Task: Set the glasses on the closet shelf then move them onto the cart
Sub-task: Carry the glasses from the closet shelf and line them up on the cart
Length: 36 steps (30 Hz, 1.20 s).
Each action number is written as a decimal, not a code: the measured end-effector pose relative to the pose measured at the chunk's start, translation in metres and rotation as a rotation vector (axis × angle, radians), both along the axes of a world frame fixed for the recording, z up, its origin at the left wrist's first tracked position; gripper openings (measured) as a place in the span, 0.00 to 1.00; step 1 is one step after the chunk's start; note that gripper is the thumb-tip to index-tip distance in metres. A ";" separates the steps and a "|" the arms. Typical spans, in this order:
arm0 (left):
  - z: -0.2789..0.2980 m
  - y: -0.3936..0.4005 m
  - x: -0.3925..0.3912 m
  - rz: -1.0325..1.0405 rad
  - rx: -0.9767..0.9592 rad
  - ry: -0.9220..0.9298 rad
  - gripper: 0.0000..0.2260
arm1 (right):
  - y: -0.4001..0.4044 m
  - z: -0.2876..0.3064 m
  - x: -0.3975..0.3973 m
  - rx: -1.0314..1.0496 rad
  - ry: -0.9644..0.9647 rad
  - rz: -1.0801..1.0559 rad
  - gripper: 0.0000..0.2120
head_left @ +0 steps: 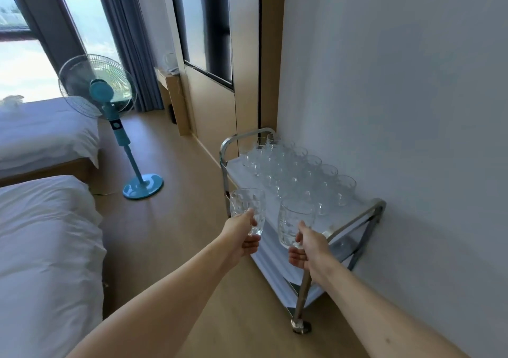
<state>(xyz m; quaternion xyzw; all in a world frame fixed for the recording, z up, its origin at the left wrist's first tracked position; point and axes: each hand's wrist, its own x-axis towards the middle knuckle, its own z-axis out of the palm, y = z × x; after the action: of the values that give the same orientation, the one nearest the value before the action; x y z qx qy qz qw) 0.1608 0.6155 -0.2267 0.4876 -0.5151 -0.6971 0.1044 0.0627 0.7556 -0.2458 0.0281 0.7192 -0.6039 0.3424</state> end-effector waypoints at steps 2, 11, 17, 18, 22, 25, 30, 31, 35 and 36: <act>-0.011 -0.008 -0.023 -0.007 -0.008 -0.025 0.15 | -0.008 -0.007 -0.017 -0.005 -0.008 -0.015 0.19; -0.048 -0.036 -0.103 -0.051 0.035 -0.113 0.17 | -0.043 -0.047 -0.080 0.000 -0.109 -0.060 0.19; -0.069 -0.052 -0.146 -0.084 0.065 -0.148 0.18 | -0.053 -0.072 -0.107 -0.002 -0.178 -0.109 0.19; -0.073 -0.054 -0.150 -0.093 0.068 -0.150 0.18 | -0.054 -0.075 -0.111 -0.002 -0.181 -0.120 0.18; -0.087 -0.061 -0.165 -0.132 0.118 -0.149 0.19 | -0.060 -0.088 -0.120 0.019 -0.213 -0.155 0.19; -0.097 -0.068 -0.177 -0.170 0.158 -0.138 0.19 | -0.069 -0.100 -0.122 0.032 -0.259 -0.203 0.19; -0.112 -0.087 -0.193 -0.277 0.200 -0.127 0.17 | -0.089 -0.114 -0.125 -0.005 -0.315 -0.301 0.15; -0.116 -0.091 -0.196 -0.296 0.201 -0.131 0.18 | -0.092 -0.117 -0.125 -0.005 -0.316 -0.320 0.14; -0.125 -0.105 -0.207 -0.389 0.197 -0.128 0.18 | -0.104 -0.124 -0.121 0.002 -0.317 -0.378 0.14; -0.127 -0.107 -0.209 -0.395 0.200 -0.120 0.18 | -0.104 -0.126 -0.121 0.007 -0.316 -0.378 0.15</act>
<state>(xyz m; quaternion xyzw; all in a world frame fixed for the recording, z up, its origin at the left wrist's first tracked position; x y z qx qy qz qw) -0.0485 0.5087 -0.3540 0.4258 -0.5340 -0.7215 -0.1138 -0.0584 0.6518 -0.3715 0.2574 0.6408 -0.6428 0.3316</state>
